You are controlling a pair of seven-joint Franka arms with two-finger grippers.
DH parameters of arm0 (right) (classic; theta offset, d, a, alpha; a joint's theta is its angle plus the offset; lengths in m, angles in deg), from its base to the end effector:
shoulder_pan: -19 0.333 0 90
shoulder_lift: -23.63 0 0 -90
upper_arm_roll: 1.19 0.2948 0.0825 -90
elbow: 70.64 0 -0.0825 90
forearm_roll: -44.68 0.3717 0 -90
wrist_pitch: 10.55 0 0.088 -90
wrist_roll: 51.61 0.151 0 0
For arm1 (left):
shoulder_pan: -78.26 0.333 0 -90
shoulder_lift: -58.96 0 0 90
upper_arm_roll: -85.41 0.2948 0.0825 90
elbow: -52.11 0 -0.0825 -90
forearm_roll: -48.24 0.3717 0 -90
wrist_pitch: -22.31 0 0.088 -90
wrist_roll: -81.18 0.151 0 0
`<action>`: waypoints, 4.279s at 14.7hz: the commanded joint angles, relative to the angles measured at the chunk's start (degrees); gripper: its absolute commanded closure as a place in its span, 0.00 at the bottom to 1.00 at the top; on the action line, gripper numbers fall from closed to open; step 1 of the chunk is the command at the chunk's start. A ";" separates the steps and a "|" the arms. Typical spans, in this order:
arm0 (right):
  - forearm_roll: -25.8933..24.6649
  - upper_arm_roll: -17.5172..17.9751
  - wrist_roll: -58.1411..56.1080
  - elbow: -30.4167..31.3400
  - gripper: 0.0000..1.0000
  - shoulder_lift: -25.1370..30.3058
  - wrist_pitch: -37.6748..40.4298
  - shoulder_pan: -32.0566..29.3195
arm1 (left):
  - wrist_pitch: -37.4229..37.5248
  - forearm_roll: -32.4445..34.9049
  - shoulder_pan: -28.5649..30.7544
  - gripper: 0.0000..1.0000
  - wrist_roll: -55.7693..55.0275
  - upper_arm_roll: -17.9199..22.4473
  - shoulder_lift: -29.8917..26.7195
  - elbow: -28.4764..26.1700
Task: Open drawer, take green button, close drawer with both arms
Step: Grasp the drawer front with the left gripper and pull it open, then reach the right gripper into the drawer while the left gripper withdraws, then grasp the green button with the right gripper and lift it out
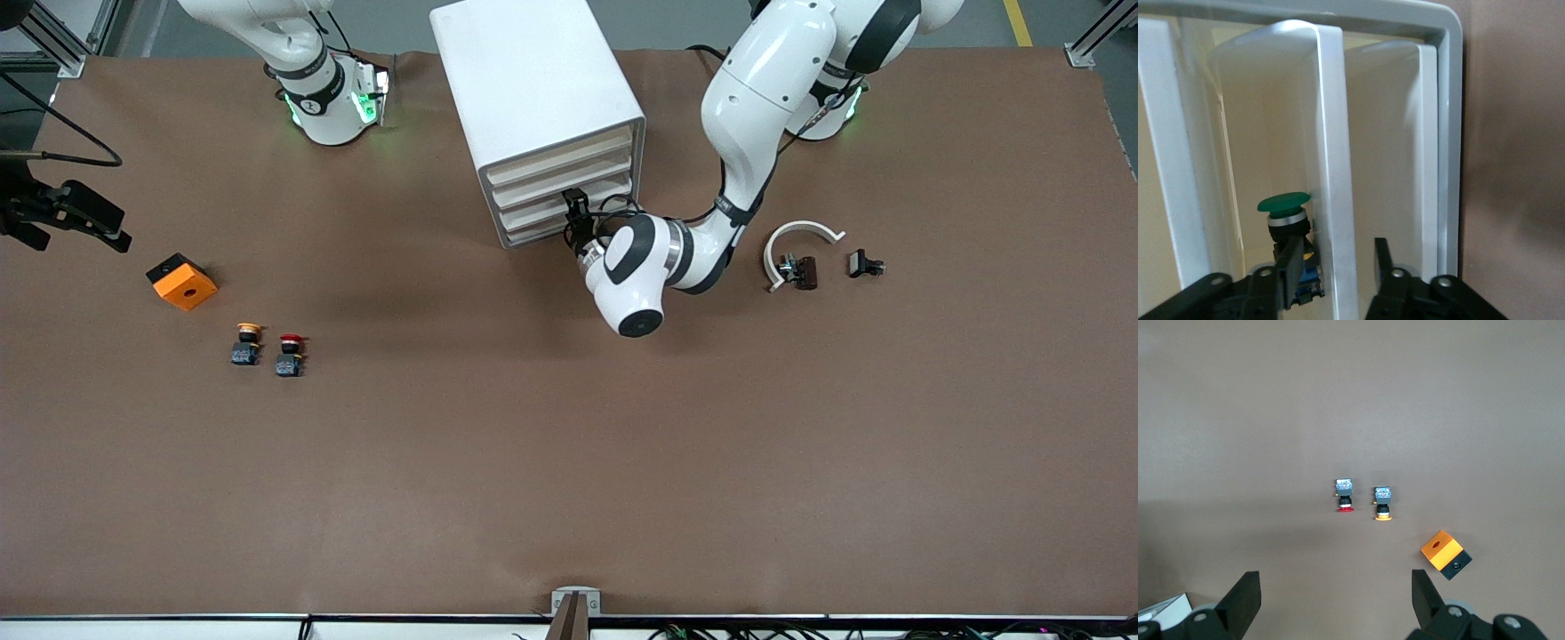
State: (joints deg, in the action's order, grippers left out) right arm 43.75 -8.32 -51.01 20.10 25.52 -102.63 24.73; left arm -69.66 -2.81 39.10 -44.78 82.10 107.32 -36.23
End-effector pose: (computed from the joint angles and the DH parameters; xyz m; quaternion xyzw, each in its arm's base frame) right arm 0.5389 -0.0165 0.5744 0.9994 -0.0174 0.0280 0.0063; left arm 0.3583 -0.4806 0.1274 -0.4965 -0.6816 0.4464 0.2993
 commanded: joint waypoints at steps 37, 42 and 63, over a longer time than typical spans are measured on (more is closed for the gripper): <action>-0.84 0.27 63.60 -0.83 0.00 -16.91 -6.88 36.27 | -1.72 23.45 9.72 0.00 23.99 20.43 -7.65 18.82; 3.99 0.36 78.21 -0.92 0.00 -21.74 -10.83 41.46 | -1.28 32.48 10.25 0.00 48.21 23.17 -16.80 18.38; 17.00 0.36 84.75 0.04 0.00 -33.71 -19.81 48.06 | 4.42 36.81 11.74 0.00 67.42 22.20 -25.77 17.68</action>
State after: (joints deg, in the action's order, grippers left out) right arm 58.52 -7.37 33.08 20.34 -7.89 -122.67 72.14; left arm -67.04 32.84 51.08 21.62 104.67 84.18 -17.15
